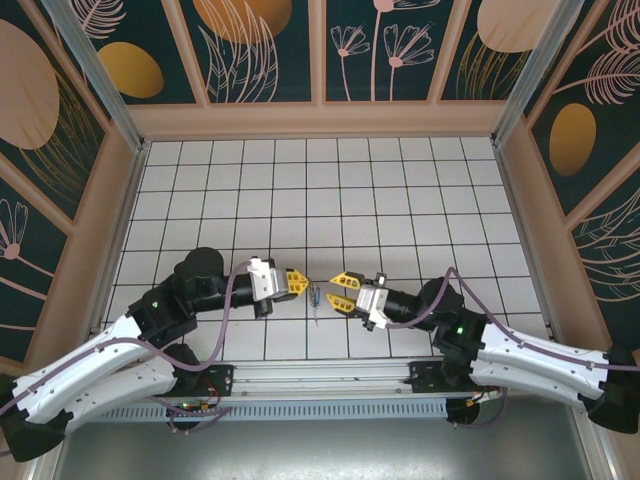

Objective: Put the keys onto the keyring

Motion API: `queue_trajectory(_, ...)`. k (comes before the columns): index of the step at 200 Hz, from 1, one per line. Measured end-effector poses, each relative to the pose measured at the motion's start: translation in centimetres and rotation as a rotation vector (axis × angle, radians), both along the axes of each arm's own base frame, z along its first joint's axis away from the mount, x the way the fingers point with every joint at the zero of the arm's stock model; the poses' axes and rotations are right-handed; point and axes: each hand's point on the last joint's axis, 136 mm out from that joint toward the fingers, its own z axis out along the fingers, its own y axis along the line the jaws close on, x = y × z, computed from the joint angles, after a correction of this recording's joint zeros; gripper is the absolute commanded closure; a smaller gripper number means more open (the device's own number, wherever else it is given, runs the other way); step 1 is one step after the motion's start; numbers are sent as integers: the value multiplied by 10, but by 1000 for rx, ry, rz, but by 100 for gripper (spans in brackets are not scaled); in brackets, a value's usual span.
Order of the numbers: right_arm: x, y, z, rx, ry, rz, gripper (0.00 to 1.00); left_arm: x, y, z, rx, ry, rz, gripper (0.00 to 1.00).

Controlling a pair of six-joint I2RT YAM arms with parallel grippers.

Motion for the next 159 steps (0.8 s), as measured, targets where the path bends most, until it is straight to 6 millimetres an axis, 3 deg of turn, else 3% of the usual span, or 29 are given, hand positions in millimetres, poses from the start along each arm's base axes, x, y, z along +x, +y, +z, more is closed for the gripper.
queue_trajectory(40,-12,-11,19,67,68,36,74,-11,2,-8,-92,49,-33,100)
queue_trajectory(75,-17,0,32,56,137,94,75,-26,9,0,-192,68,-82,100)
queue_trajectory(115,-19,23,23,-30,240,152,74,-31,9,8,-243,76,-110,100)
queue_trajectory(159,-19,26,14,-61,290,159,75,-33,9,9,-254,83,-124,100)
